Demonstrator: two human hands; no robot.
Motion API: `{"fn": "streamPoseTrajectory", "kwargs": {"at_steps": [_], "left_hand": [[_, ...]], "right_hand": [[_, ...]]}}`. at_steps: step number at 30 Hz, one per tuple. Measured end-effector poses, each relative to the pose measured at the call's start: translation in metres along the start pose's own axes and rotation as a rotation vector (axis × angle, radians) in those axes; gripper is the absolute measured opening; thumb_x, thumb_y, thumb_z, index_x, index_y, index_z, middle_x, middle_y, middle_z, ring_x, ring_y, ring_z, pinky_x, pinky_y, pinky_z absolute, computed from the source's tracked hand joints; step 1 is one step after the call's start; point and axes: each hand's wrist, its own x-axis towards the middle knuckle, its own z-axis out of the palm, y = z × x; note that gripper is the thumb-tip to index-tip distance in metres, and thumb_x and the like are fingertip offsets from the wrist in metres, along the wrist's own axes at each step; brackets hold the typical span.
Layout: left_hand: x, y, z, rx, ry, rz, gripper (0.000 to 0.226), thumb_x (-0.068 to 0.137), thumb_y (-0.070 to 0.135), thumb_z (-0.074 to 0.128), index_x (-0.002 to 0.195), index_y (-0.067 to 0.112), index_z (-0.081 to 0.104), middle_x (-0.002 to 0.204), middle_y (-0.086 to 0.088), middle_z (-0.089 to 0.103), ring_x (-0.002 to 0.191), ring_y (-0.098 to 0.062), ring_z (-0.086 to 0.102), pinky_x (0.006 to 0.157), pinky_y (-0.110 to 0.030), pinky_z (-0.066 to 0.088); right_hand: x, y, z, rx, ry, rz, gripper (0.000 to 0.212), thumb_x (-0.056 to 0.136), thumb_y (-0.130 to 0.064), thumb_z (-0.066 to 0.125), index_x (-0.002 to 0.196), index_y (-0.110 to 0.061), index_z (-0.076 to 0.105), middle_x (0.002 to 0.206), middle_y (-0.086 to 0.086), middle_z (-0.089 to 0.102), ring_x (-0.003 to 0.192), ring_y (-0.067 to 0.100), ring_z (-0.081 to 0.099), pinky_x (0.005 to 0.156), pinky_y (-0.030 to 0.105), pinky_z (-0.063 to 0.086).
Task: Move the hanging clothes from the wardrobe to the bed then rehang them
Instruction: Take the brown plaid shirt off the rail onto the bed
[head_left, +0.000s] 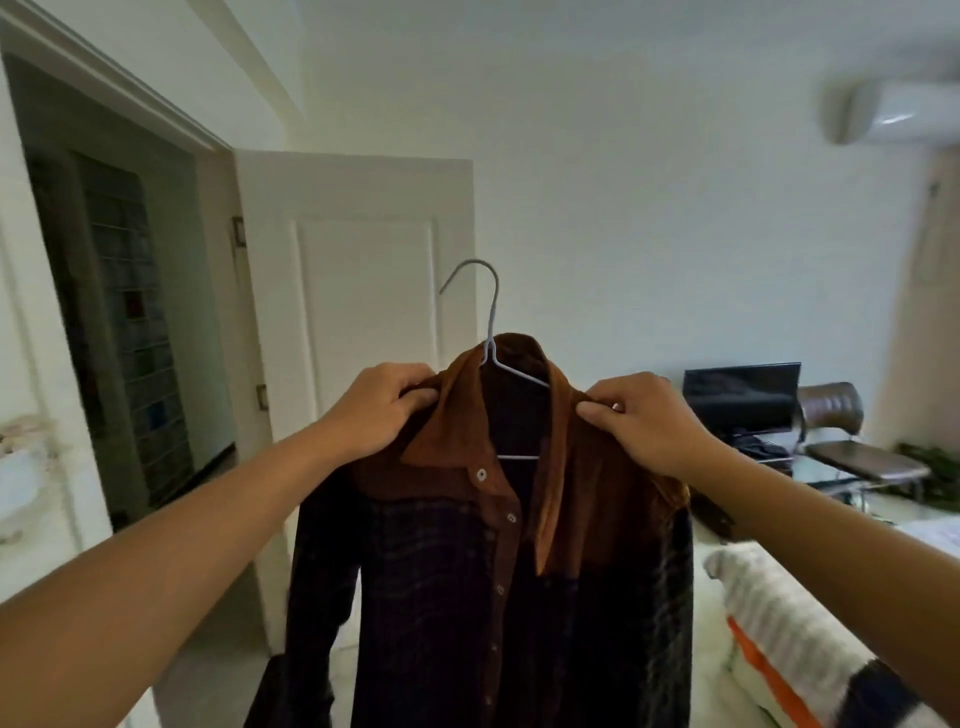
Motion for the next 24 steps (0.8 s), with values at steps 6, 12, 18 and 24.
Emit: {"fn": "streamPoseTrajectory", "kwargs": {"at_steps": [6,12,18,24], "left_hand": [[0.065,0.073,0.101,-0.067,-0.124,0.113,0.016,0.096,0.02,0.057,0.096,0.022,0.072,0.091,0.008,0.071,0.09,-0.01,0.064,0.082,-0.03,0.047],[0.121,0.139,0.204,-0.099,-0.257,0.246,0.015,0.095,0.019,0.058,0.094,0.017,0.073,0.09,0.004,0.072,0.088,-0.014,0.065,0.08,-0.029,0.049],[0.174,0.204,0.308,-0.219,-0.387,0.393,0.017,0.096,0.015,0.058,0.096,0.023,0.074,0.088,0.009,0.069,0.083,-0.007,0.064,0.075,-0.02,0.045],[0.239,0.25,0.415,-0.294,-0.55,0.54,0.017,0.093,0.016,0.062,0.1,0.024,0.075,0.086,0.008,0.071,0.081,-0.005,0.065,0.079,-0.023,0.049]], "right_hand": [[-0.041,0.097,-0.077,-0.122,0.073,0.165,0.025,0.092,-0.03,0.063,0.067,-0.036,0.063,0.071,-0.015,0.065,0.075,0.006,0.061,0.068,0.027,0.044],[-0.088,0.173,-0.139,-0.245,0.085,0.332,0.01,0.093,-0.028,0.063,0.086,-0.032,0.069,0.078,-0.011,0.067,0.074,0.003,0.06,0.07,0.03,0.048],[-0.129,0.255,-0.184,-0.367,0.15,0.516,0.007,0.091,-0.026,0.065,0.092,-0.027,0.072,0.083,-0.011,0.065,0.08,0.011,0.06,0.077,0.033,0.047],[-0.156,0.333,-0.217,-0.457,0.177,0.672,0.005,0.088,-0.025,0.068,0.085,-0.029,0.071,0.079,-0.011,0.066,0.079,0.01,0.061,0.076,0.032,0.047]]}}
